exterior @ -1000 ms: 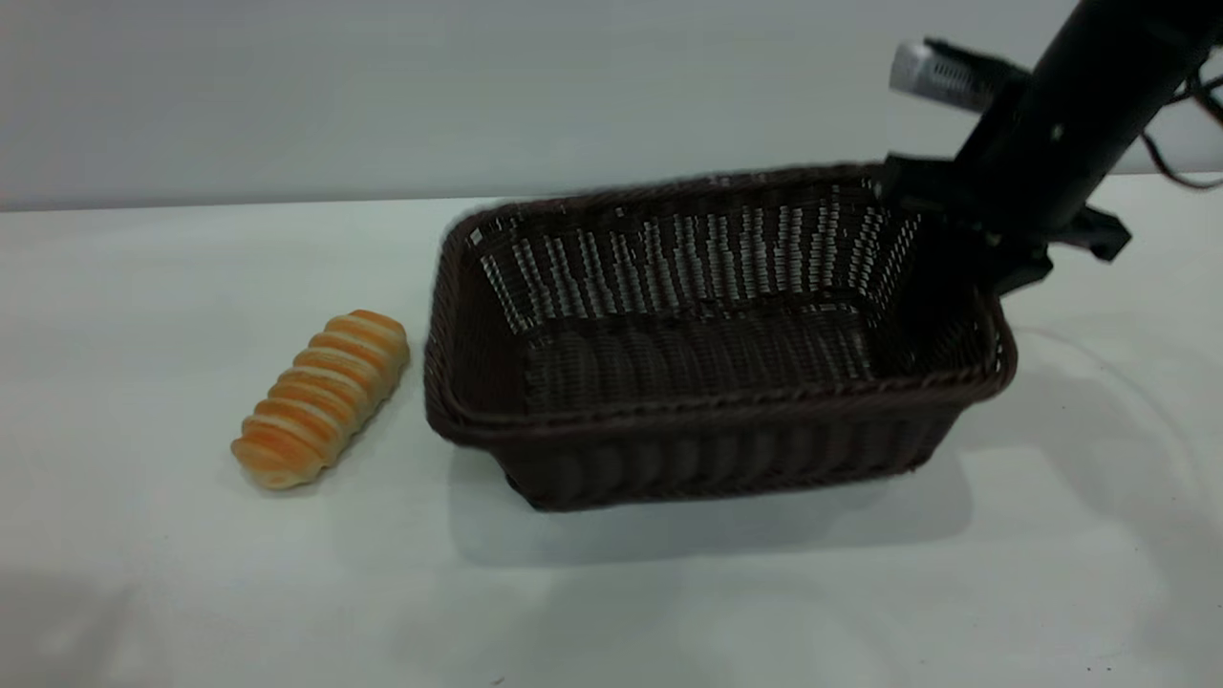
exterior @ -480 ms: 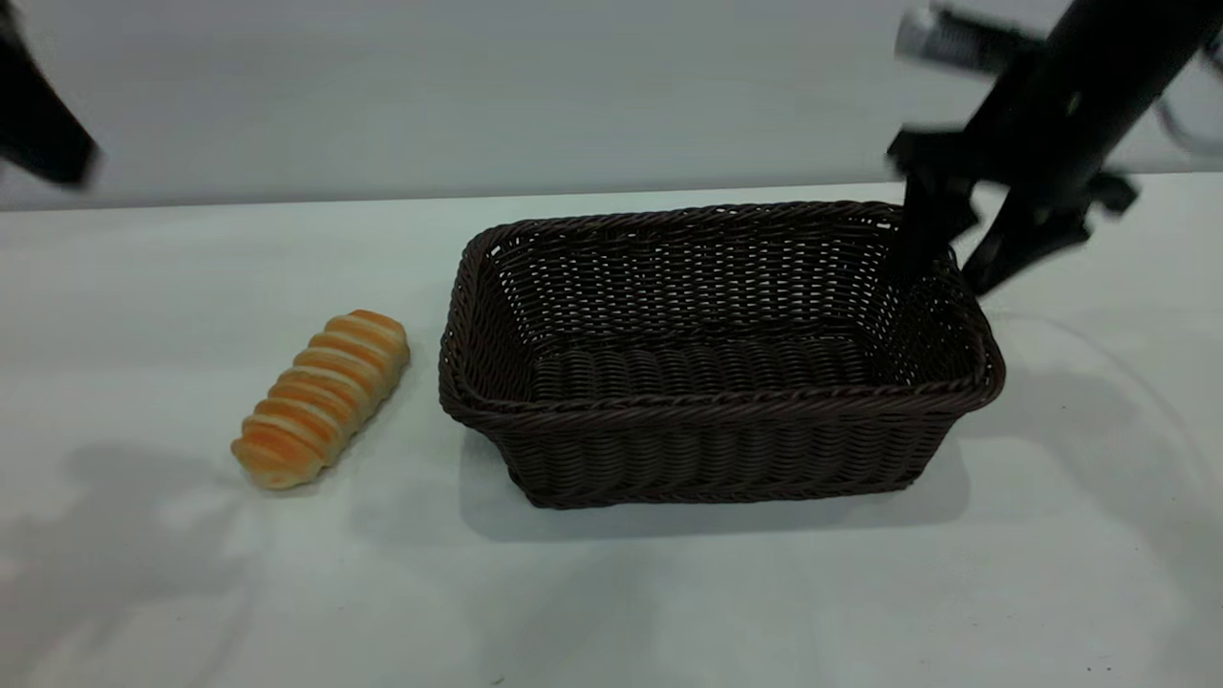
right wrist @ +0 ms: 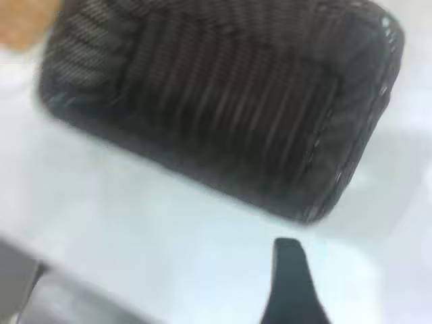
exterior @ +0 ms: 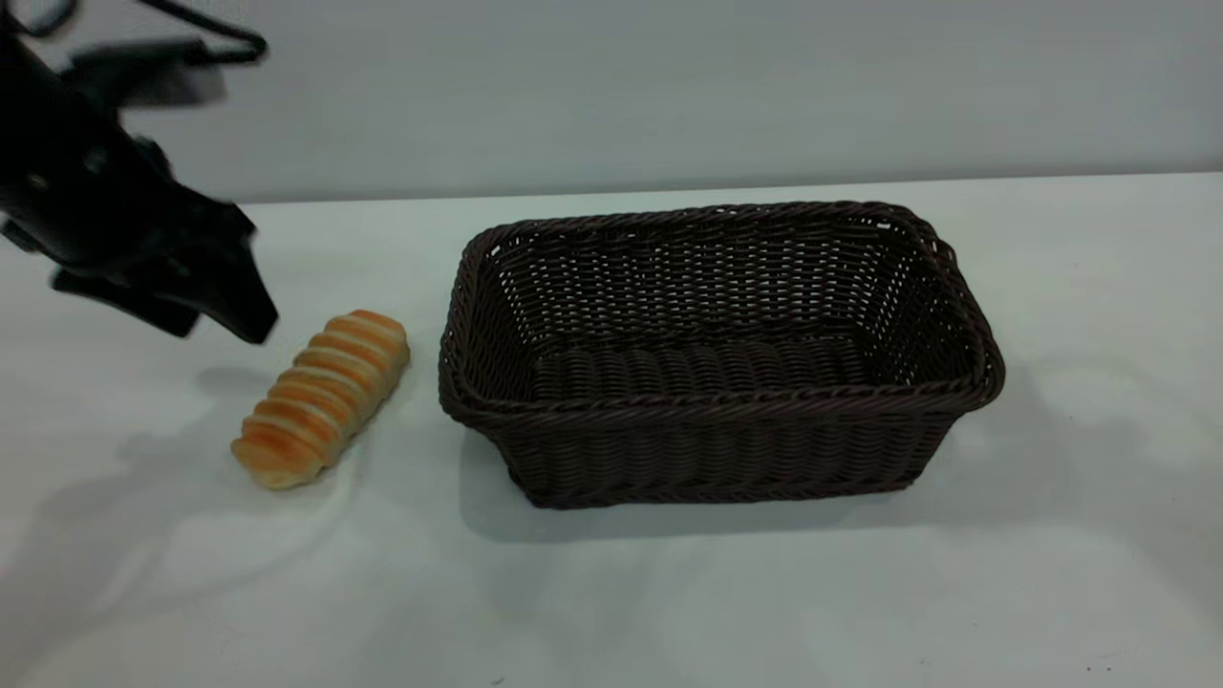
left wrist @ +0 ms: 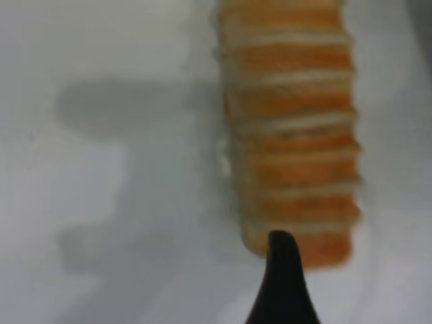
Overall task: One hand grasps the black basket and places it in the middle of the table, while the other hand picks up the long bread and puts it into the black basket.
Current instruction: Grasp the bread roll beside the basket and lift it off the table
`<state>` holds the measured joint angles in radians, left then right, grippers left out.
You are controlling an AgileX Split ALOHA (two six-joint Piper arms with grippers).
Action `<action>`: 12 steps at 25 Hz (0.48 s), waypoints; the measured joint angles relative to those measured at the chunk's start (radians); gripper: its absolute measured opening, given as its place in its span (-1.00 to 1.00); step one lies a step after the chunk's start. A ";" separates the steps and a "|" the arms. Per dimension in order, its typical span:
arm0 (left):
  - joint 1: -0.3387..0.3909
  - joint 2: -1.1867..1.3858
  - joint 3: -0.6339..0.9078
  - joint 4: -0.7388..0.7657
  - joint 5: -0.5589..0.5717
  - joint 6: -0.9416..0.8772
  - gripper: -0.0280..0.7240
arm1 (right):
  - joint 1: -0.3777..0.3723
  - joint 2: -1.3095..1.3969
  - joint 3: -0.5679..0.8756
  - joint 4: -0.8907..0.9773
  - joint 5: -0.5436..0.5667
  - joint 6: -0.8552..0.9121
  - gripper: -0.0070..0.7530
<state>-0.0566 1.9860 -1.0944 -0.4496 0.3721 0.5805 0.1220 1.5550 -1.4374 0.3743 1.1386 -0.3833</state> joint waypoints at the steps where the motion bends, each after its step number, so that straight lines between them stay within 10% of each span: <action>1: -0.001 0.031 -0.020 -0.001 -0.006 0.000 0.64 | 0.000 -0.045 0.001 0.000 0.035 0.000 0.44; 9: -0.018 0.305 -0.186 -0.055 -0.056 0.001 0.61 | 0.000 -0.393 0.135 -0.003 0.101 0.036 0.43; 12: -0.018 0.335 -0.212 -0.062 -0.043 0.001 0.30 | 0.000 -0.523 0.242 -0.015 0.102 0.040 0.43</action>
<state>-0.0744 2.3206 -1.3066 -0.5119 0.3291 0.5813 0.1220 1.0321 -1.1959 0.3592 1.2404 -0.3434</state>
